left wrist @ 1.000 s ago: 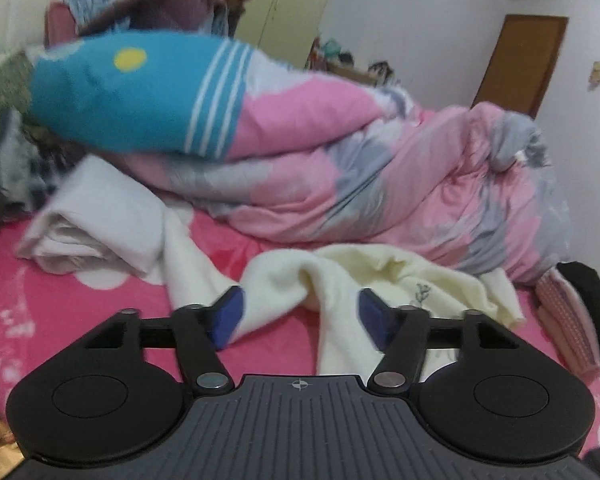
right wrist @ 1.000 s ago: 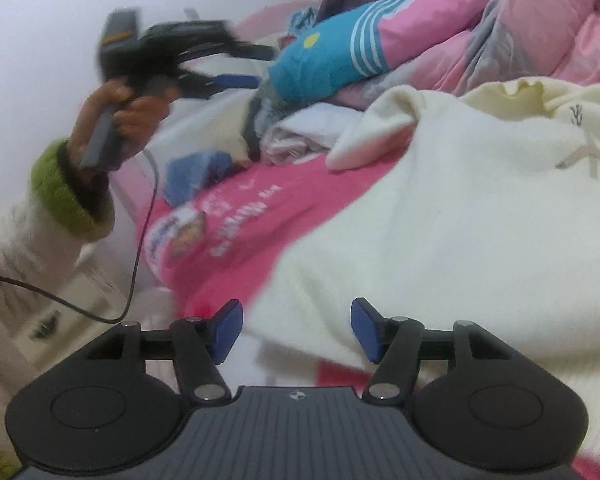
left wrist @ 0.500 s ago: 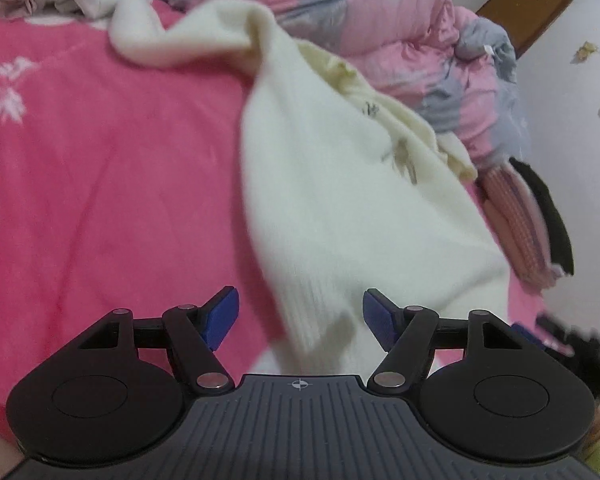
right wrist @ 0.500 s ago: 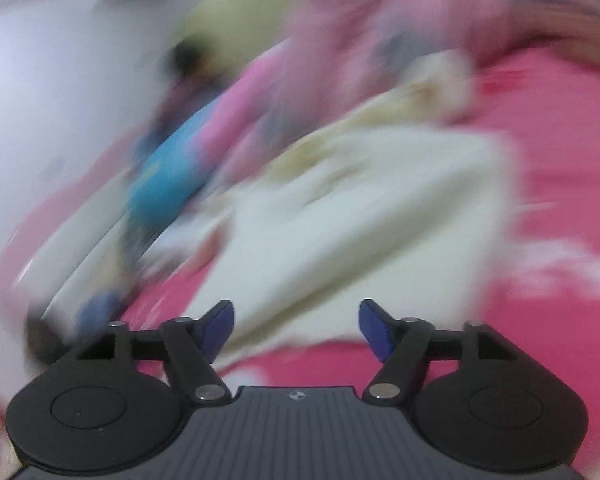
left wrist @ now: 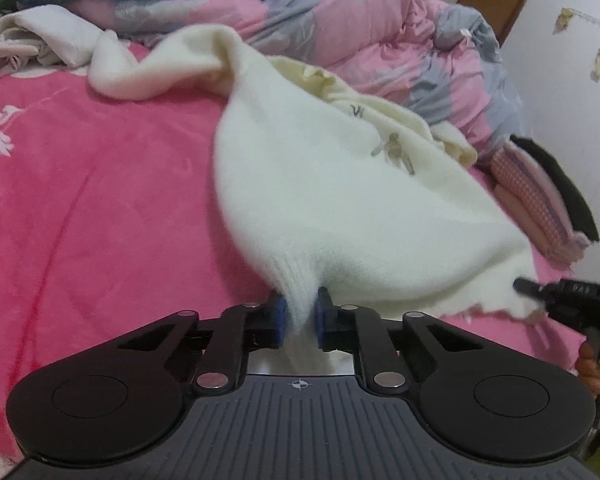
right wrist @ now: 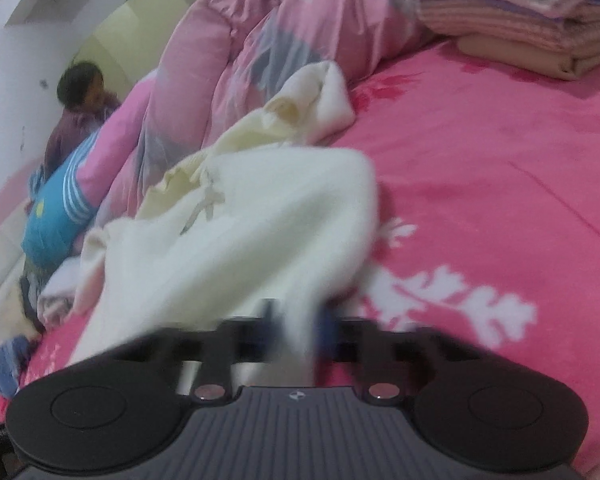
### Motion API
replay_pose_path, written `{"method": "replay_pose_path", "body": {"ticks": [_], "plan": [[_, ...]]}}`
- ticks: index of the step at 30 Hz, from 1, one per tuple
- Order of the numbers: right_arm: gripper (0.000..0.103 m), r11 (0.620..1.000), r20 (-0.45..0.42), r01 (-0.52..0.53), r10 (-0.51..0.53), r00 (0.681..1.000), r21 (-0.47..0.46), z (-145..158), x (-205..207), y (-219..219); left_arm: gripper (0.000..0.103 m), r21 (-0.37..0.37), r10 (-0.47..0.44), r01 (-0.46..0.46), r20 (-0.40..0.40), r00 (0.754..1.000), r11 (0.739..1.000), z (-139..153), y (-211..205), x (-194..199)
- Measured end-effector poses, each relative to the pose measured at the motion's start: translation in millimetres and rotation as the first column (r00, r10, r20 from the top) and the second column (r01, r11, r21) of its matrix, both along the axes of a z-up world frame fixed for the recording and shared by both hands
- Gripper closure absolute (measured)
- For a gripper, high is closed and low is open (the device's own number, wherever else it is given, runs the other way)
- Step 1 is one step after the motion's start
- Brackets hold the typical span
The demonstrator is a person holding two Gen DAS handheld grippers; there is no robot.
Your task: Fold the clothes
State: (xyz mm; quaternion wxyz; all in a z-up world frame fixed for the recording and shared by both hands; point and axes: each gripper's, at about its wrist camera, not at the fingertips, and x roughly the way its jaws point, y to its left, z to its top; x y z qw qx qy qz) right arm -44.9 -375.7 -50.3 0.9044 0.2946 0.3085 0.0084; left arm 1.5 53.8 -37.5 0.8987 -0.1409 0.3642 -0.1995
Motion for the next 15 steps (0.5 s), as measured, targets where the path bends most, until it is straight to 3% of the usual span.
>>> {"method": "replay_pose_path", "body": {"ticks": [4, 7, 10, 13, 15], "plan": [[0.094, 0.997, 0.06, -0.021, 0.016, 0.998, 0.075, 26, -25, -10, 0.092, -0.123, -0.015, 0.012, -0.02, 1.0, 0.992, 32, 29, -8], [0.094, 0.988, 0.081, -0.046, 0.034, 0.996, 0.148, 46, -46, -23, 0.092, -0.158, -0.059, 0.046, -0.08, 0.995, 0.986, 43, 43, -13], [0.094, 0.98, 0.041, -0.08, 0.073, 0.996, 0.184, 46, -58, -30, 0.092, -0.11, -0.088, 0.072, -0.148, 0.985, 0.991, 32, 42, -14], [0.094, 0.986, -0.099, -0.098, 0.112, 0.989, 0.132, 20, -52, -18, 0.092, -0.043, -0.081, 0.074, -0.205, 0.975, 0.996, 11, 35, -11], [0.094, 0.991, -0.151, -0.092, 0.106, 0.983, 0.094, 4, -51, -11, 0.091, -0.044, -0.079, 0.071, -0.217, 0.973, 0.997, 3, 38, -9]]}}
